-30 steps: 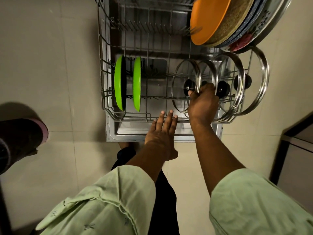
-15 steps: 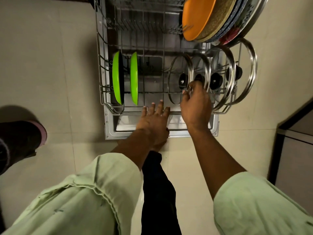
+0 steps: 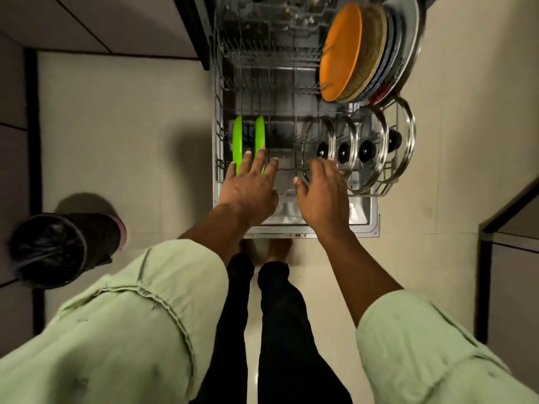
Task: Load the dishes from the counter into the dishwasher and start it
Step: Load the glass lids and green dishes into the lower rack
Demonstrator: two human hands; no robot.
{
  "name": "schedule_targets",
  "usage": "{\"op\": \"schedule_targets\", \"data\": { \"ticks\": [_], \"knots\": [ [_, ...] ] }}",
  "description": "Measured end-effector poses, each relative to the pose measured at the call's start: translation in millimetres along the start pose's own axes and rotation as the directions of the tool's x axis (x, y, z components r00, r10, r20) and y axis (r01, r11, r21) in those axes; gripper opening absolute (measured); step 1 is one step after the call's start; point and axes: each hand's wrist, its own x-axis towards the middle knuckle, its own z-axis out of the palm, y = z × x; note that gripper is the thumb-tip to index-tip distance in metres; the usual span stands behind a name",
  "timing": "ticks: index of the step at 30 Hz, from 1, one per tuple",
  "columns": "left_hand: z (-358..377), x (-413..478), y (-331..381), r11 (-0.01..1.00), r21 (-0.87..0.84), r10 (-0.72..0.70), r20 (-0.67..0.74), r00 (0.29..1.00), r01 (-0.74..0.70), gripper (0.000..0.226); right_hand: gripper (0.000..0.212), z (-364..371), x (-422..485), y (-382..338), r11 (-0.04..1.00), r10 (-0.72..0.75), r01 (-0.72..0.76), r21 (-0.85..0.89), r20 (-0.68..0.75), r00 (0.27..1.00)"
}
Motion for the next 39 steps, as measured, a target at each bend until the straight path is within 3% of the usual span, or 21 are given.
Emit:
{"op": "schedule_targets", "data": {
  "ticks": [6,11,19,22,27,39],
  "knots": [
    [-79.3,-69.5,-3.2,0.996,-0.003,-0.085,-0.158,0.984,0.086,0.071,0.06,-79.1,-24.3,-51.5,0.983,-0.178,0.179,-0.048,0.013,0.984],
    [-156.8,-144.6,3.2,0.989,-0.03,-0.144,-0.338,0.93,0.142,0.069,0.061,-165.1,-53.2,-98.3,0.944,-0.329,0.325,-0.066,-0.074,0.941],
    [-249.2,-232.2,-4.0,0.972,-0.01,-0.189,-0.635,0.749,0.237,0.068,0.065,-264.9,-70.5,-174.3,0.831,-0.551,0.55,-0.085,-0.264,0.791],
    [-269.6,-253.0,-15.9,0.959,-0.023,-0.219,-0.692,0.688,0.282,0.066,0.072,-290.1,-67.5,-208.6,0.781,-0.615,0.615,-0.112,-0.313,0.724],
    [-288.9,-283.6,-46.5,0.938,-0.064,-0.273,-0.742,0.613,0.34,0.066,0.062,-309.9,-71.3,-264.2,0.699,-0.709,0.682,-0.216,-0.338,0.619],
    [-350.6,-365.3,-190.7,0.898,-0.12,-0.333,-0.814,0.477,0.422,0.067,0.062,-311.4,-97.1,-439.4,0.587,-0.79,0.771,-0.246,-0.383,0.479]
  ]
}}
